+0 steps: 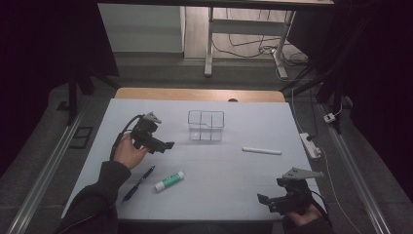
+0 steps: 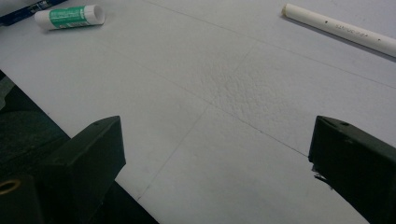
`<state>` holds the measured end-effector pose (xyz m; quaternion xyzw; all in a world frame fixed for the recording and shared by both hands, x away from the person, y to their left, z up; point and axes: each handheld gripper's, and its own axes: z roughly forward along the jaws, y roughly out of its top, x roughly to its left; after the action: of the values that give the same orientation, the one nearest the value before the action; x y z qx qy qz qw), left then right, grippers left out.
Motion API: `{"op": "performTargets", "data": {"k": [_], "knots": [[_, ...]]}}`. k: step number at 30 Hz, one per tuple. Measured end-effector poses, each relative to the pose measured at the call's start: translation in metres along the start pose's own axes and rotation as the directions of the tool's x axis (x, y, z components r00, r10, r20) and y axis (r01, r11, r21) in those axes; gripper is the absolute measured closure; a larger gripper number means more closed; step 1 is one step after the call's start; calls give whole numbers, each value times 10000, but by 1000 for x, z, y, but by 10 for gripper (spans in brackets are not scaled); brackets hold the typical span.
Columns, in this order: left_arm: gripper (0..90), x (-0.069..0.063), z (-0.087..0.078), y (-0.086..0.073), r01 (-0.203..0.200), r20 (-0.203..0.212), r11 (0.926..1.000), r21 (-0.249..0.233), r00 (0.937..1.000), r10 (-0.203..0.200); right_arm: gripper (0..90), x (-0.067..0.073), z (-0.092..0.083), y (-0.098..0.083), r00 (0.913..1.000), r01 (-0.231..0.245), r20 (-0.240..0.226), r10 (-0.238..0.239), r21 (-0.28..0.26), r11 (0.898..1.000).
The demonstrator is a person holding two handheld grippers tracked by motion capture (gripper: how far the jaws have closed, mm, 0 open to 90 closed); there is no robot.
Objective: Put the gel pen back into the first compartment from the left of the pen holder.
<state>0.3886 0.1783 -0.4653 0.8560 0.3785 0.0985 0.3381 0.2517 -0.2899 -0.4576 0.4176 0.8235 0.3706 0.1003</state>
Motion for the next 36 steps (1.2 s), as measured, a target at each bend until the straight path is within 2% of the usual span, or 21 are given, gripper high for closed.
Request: {"op": "performTargets", "data": {"k": [4,7,10,16,21,26,31,36], "knots": [[1,-5,-9,-11,-360,-48,9993,-76,9993,360,33,0,0,0,10000,9,-2,-9,-15,10000],[0,-9,-16,-18,-331,-140,9994,-44,9994,331,33,0,0,0,10000,45,-10,-45,-20,10000],[0,-11,-24,-27,37,-41,10000,-19,10000,-37,33,0,0,0,10000,39,-19,-39,-22,10000],[0,-14,-34,-43,636,-121,9976,266,9979,-633,33,1,0,0,10000,86,-29,-86,-18,10000],[0,-17,-41,-60,1294,-303,9909,366,9913,-1284,33,1,0,0,9999,91,-41,-91,-26,10000],[0,-19,-40,-74,1759,-192,9823,638,9844,-1750,33,1,0,0,9999,92,-63,-92,-31,10000],[0,-22,-30,-80,1260,-224,9847,1207,9920,-1241,33,1,0,1,9999,144,-65,-144,-13,9999],[0,-26,-13,-81,982,-183,9743,2026,9952,-965,33,1,0,1,9998,173,-80,-173,-1,9999]]}}
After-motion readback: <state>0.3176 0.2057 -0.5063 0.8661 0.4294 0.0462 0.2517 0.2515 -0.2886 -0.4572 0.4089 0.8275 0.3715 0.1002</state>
